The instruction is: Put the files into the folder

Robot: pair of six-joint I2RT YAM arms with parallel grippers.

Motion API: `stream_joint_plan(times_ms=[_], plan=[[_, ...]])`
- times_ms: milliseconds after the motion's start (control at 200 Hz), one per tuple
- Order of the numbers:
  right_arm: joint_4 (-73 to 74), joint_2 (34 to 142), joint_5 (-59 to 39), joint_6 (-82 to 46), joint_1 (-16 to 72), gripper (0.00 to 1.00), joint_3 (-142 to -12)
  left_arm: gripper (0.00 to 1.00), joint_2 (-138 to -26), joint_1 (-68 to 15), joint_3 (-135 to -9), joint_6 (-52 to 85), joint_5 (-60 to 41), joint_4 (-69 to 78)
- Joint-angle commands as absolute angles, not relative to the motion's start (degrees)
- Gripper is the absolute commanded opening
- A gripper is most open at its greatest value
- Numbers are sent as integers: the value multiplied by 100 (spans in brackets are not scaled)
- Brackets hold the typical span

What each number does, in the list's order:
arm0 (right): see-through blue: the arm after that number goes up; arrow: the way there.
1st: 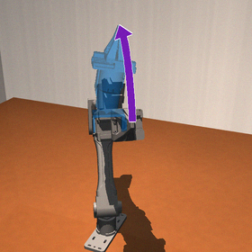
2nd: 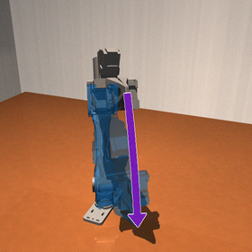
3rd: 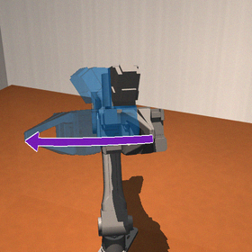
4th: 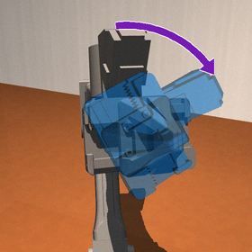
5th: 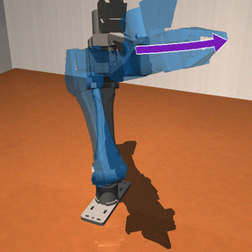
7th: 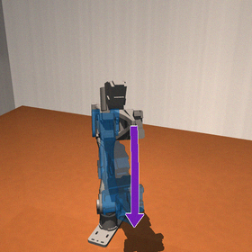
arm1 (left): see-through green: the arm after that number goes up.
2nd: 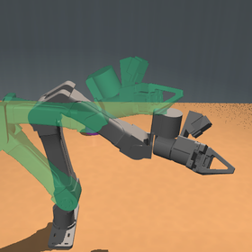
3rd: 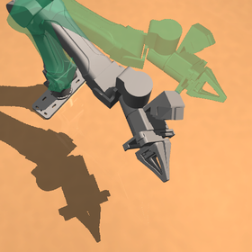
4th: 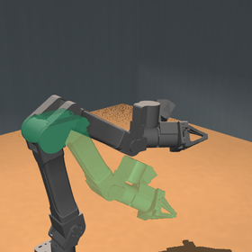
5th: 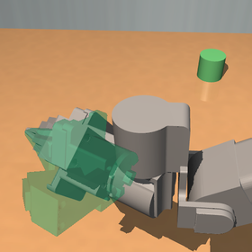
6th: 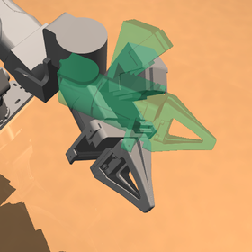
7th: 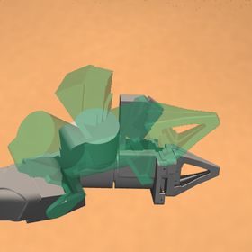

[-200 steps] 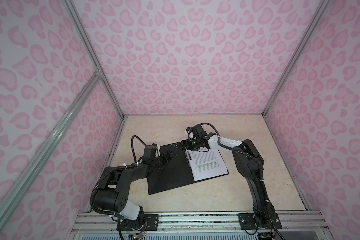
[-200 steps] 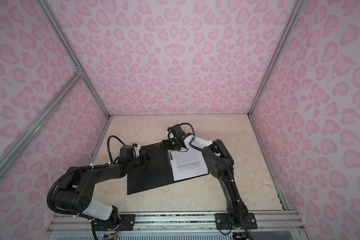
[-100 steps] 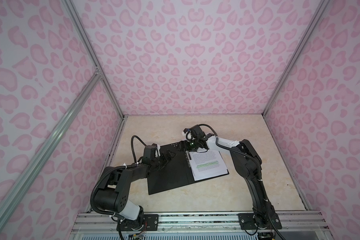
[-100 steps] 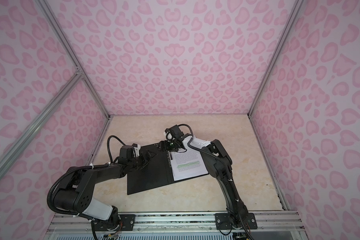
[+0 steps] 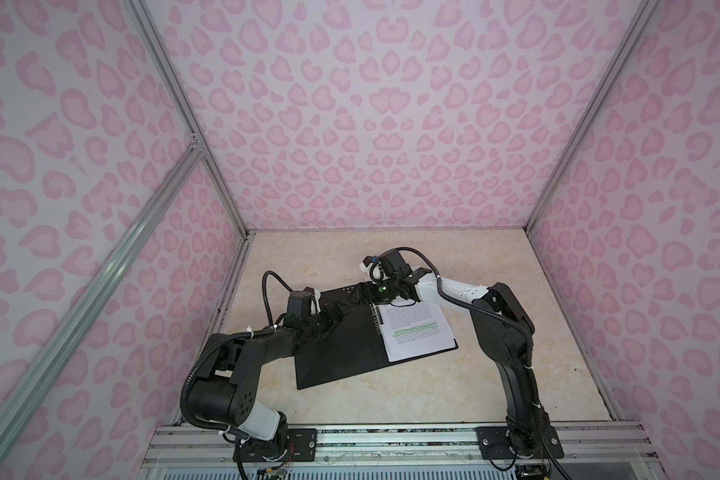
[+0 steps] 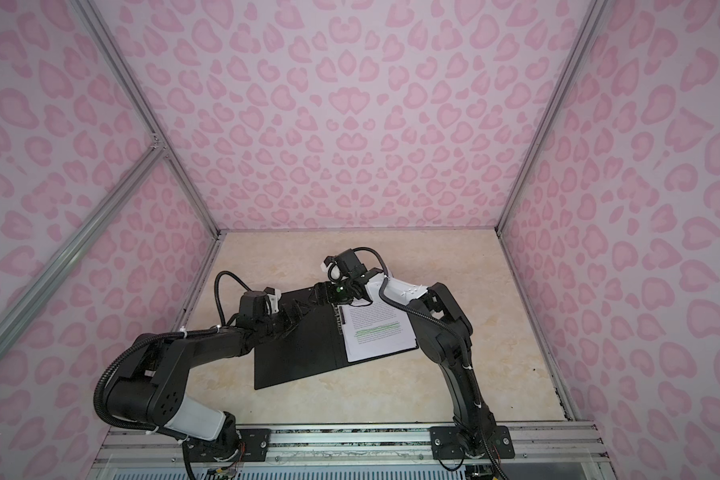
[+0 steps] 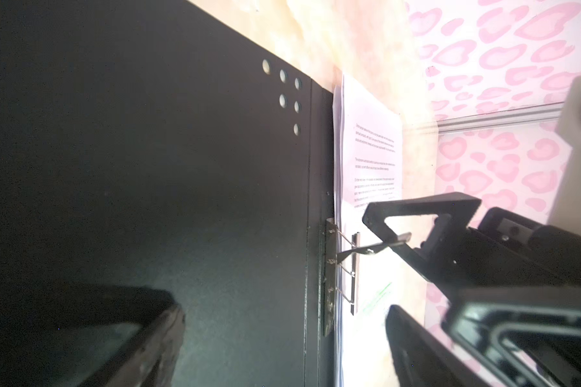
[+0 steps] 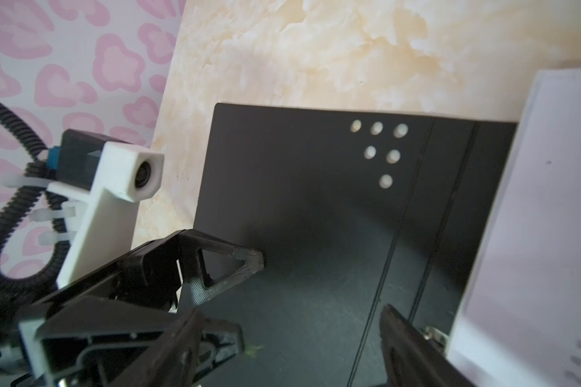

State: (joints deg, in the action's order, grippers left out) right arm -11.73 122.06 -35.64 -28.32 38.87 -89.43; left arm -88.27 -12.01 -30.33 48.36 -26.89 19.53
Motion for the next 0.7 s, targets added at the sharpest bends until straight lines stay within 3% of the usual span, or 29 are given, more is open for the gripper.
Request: stream_joint_plan(times_ms=[0,360,605,695], plan=[[-892,11972,-3646,-2860,3929,83,-8586,96,-8816,-1173,-2962,4897,-2436,1001],[-68,10673,-3171,-3431,4133,82,-6517,96,-8705,-1132,-2924,4922,-2544,1035],[-474,9946,-2097,-3765,4216,83,-6437,96,-8572,-1134,-2884,4882,-2827,1322],[-746,9649,-1569,-4089,4341,79,-6413,96,-8505,-1134,-2866,4879,-2865,1374]])
